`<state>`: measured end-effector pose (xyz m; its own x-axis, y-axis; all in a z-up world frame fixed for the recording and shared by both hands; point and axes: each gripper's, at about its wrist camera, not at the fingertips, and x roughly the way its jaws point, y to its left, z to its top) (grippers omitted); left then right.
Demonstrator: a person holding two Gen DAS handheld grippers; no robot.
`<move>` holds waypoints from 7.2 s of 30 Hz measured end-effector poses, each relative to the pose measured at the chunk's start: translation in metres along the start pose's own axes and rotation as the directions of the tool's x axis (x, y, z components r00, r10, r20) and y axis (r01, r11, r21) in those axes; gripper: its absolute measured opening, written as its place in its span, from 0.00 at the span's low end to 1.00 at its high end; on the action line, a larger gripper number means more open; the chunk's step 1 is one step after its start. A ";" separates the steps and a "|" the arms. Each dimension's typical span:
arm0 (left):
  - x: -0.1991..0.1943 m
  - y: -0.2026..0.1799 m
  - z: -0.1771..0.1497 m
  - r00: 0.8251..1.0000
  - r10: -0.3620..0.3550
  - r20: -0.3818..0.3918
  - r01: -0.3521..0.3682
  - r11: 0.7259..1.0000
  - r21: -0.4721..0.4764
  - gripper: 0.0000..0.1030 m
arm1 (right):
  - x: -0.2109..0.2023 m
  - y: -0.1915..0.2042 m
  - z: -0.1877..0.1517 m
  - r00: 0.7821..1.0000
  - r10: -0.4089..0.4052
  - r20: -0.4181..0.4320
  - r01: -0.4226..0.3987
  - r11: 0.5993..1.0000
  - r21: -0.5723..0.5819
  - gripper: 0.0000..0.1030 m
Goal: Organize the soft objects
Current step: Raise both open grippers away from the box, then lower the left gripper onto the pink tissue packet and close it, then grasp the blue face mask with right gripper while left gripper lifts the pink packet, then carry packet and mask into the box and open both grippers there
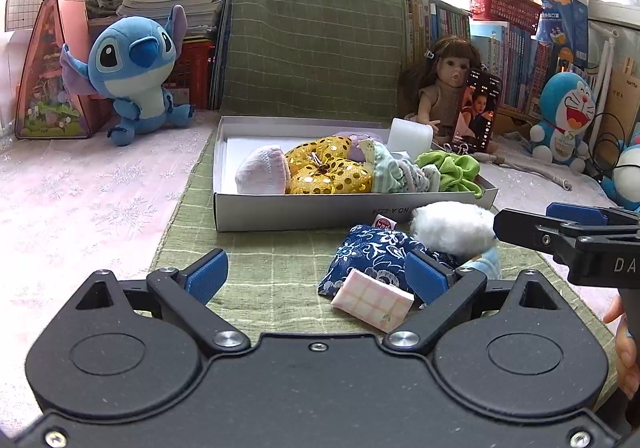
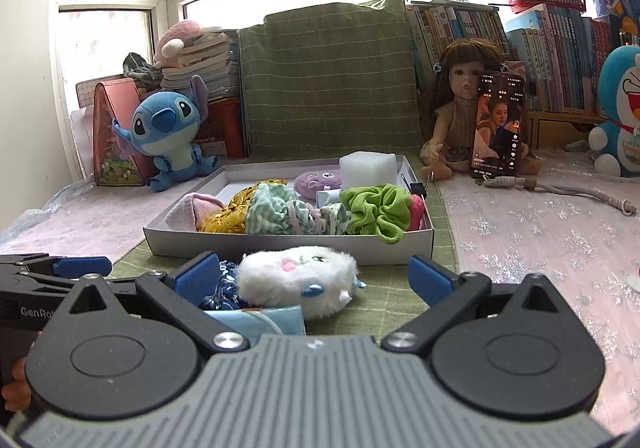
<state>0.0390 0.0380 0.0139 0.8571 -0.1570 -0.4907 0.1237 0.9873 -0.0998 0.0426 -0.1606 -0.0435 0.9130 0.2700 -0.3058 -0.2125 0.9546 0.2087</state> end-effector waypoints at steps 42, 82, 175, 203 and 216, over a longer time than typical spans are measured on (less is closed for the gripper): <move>0.002 -0.008 -0.009 0.996 -0.038 -0.076 0.038 0.999 0.000 0.33 | -0.005 0.025 -0.049 0.997 -0.026 -0.074 0.016 0.991 -0.134 1.00; -0.021 -0.025 -0.020 0.997 -0.050 -0.055 0.054 0.995 0.081 0.50 | -0.005 0.023 -0.048 0.985 -0.115 -0.128 0.103 0.990 -0.094 0.98; 0.014 0.011 0.069 0.998 -0.004 0.063 0.009 0.997 -0.072 0.39 | 0.013 0.003 0.037 0.996 -0.088 -0.018 0.089 0.994 0.058 0.83; 0.125 0.041 0.138 1.000 -0.005 0.005 0.005 0.991 -0.130 0.39 | 0.109 -0.026 0.101 0.993 0.048 -0.109 -0.027 0.982 0.185 0.83; 0.169 0.048 0.133 0.997 0.041 -0.062 -0.049 0.989 -0.137 0.39 | 0.176 -0.022 0.102 0.969 0.117 -0.220 -0.059 0.965 0.254 0.83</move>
<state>0.2563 0.0624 0.0413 0.8290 -0.1174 -0.5467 0.0117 0.9811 -0.1930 0.2433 -0.1467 -0.0066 0.7829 0.4006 -0.4760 -0.1701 0.8738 0.4556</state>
